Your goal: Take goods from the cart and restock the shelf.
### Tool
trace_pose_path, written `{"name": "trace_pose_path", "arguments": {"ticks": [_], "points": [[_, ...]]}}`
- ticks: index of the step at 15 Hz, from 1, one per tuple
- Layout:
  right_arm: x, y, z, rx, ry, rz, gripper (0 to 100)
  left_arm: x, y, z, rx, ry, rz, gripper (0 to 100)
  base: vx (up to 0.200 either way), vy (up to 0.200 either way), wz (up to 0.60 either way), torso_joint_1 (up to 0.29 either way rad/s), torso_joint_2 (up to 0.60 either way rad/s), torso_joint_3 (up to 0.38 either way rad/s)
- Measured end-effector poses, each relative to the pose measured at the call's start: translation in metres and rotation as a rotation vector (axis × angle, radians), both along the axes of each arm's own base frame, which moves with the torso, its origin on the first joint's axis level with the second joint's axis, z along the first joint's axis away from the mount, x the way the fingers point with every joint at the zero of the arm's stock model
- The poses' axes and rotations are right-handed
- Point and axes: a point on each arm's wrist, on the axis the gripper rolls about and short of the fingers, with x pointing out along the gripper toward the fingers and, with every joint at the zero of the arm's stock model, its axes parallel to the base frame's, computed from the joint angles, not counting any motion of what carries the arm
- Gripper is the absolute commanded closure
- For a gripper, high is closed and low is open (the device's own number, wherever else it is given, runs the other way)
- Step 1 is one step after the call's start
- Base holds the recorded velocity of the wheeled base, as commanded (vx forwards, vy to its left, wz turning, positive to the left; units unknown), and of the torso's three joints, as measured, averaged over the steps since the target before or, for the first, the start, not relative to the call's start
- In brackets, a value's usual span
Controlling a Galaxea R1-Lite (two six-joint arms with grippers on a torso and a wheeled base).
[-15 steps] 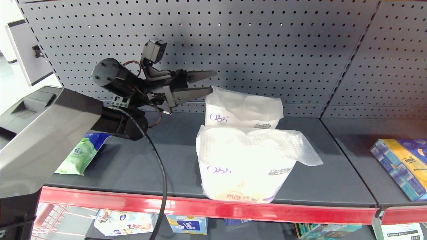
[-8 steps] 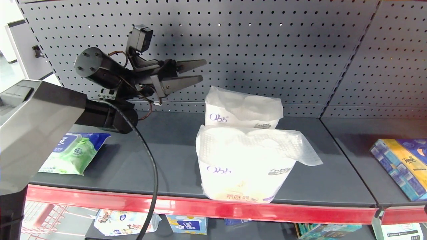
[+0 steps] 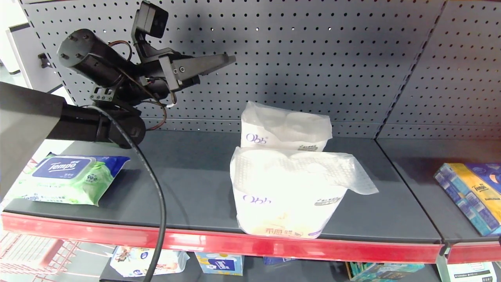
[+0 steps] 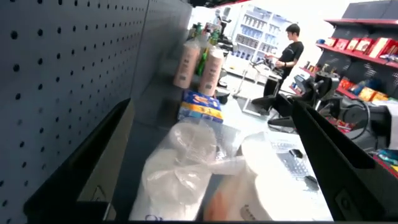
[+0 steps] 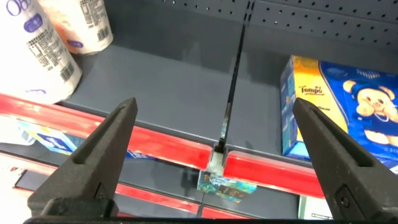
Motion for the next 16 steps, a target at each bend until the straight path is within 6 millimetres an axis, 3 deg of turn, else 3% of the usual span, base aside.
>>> {"name": "trace_pose_path", "arguments": {"ticks": [7,10,16], "points": [[0.005,0.0,0.001,0.0,0.02,-0.002,0,-0.006,0.002,-0.015,0.022,0.106,-0.004,0,0.0,0.0,0.0,0.0,0.0,0.0],[0.005,0.0,-0.002,0.001,0.029,-0.001,0,-0.018,0.006,-0.03,0.056,0.266,-0.009,0,0.0,0.0,0.0,0.0,0.0,0.0],[0.004,0.0,-0.004,0.002,0.031,0.0,0,-0.041,0.018,-0.045,0.079,0.374,0.009,0,0.0,0.0,0.0,0.0,0.0,0.0]]}}
